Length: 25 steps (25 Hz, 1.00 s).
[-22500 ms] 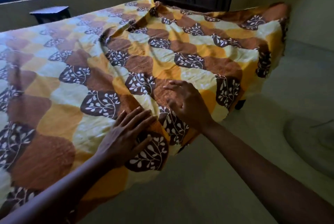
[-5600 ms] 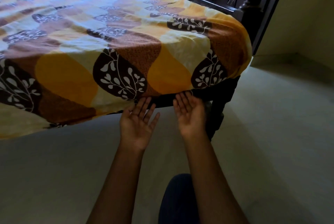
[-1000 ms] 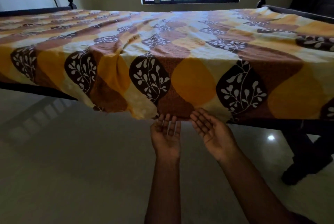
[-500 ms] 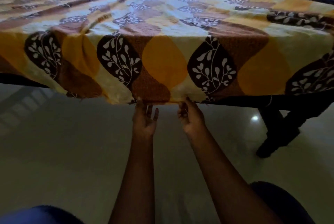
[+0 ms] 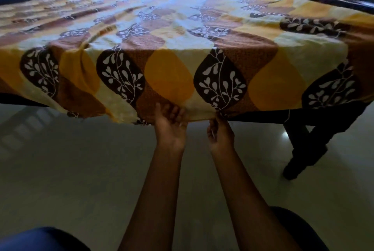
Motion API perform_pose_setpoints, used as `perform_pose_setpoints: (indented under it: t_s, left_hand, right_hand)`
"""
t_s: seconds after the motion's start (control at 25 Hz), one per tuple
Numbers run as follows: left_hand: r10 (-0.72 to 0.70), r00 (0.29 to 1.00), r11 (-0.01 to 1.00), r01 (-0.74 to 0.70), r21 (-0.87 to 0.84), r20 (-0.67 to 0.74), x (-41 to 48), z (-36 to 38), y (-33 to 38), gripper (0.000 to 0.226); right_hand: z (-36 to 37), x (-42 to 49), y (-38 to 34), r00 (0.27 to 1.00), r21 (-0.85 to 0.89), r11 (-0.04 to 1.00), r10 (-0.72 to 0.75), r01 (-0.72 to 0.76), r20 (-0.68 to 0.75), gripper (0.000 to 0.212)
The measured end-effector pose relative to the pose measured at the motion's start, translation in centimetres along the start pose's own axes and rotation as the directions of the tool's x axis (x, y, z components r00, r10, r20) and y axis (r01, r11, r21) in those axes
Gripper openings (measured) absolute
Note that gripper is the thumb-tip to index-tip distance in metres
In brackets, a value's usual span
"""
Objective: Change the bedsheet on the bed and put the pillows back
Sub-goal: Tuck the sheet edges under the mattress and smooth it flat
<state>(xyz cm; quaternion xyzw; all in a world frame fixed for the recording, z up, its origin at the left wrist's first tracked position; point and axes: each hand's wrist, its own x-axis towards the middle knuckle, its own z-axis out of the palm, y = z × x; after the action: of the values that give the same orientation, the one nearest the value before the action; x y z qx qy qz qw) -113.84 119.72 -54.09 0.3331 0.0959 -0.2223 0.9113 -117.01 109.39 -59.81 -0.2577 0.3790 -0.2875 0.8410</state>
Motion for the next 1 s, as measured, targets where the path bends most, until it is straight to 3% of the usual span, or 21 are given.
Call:
perform_pose_setpoints:
  t_s: [0.04, 0.12, 0.24, 0.36, 0.44, 0.52, 0.6, 0.72, 0.84, 0.92, 1.0]
  left_hand:
    - [-0.038, 0.997, 0.999, 0.040, -0.029, 0.063, -0.2, 0.3, 0.1, 0.044]
    - [-0.079, 0.988, 0.991, 0.093, -0.095, 0.135, -0.2, 0.1, 0.4, 0.064]
    - [-0.113, 0.971, 0.961, 0.161, -0.227, 0.210, 0.3, -0.9, 0.8, 0.078]
    - [-0.098, 0.956, 0.939, 0.180, -0.293, 0.276, 0.8, -1.8, 0.3, 0.078]
    - [-0.078, 0.945, 0.933, 0.182, -0.312, 0.319, 0.9, -1.9, 0.0, 0.078]
    - [-0.056, 0.935, 0.928, 0.178, -0.327, 0.350, 0.9, -1.7, -0.2, 0.080]
    - [-0.044, 0.930, 0.930, 0.171, -0.325, 0.365, 1.1, -1.7, -0.2, 0.077]
    - [-0.072, 0.958, 0.984, 0.114, -0.137, 0.278, 1.6, -2.3, 0.0, 0.056]
    - [0.000, 1.000, 0.999, 0.000, 0.043, 0.007, 2.0, -3.3, 0.0, 0.032]
    - [0.145, 0.979, 0.985, -0.156, -0.069, -0.146, 2.1, -4.5, 0.4, 0.022]
    - [0.266, 0.941, 0.934, -0.306, -0.187, -0.210, 2.4, -5.5, 2.2, 0.030]
  right_hand:
    - [-0.1, -0.1, -0.4, 0.999, -0.024, 1.000, -0.015, 0.014, -0.030, 0.004]
    - [-0.2, -0.5, -0.8, 0.998, -0.092, 0.995, -0.029, 0.024, -0.058, 0.015]
    - [-0.4, -1.7, -1.1, 0.994, 0.116, 0.993, 0.009, -0.021, 0.108, 0.008]
    - [-0.5, -2.9, -1.3, 0.945, 0.428, 0.892, -0.003, -0.144, 0.326, 0.033]
    - [0.5, -3.8, -1.6, 0.885, 0.508, 0.840, -0.077, -0.191, 0.459, 0.039]
    - [2.8, -4.2, -2.2, 0.869, 0.527, 0.830, -0.115, -0.182, 0.481, 0.040]
    - [4.8, -4.3, -2.9, 0.904, 0.543, 0.829, -0.125, -0.131, 0.408, 0.041]
    - [4.5, -4.9, -3.7, 0.962, 0.437, 0.897, -0.060, -0.065, 0.266, 0.038]
    - [2.0, -6.2, -1.2, 0.987, 0.251, 0.967, 0.007, -0.047, 0.158, 0.031]
    - [2.3, -7.3, 1.1, 0.970, 0.093, 0.994, 0.037, -0.061, 0.238, 0.030]
    - [4.1, -7.7, 2.6, 0.945, -0.015, 0.999, 0.052, -0.050, 0.323, 0.032]
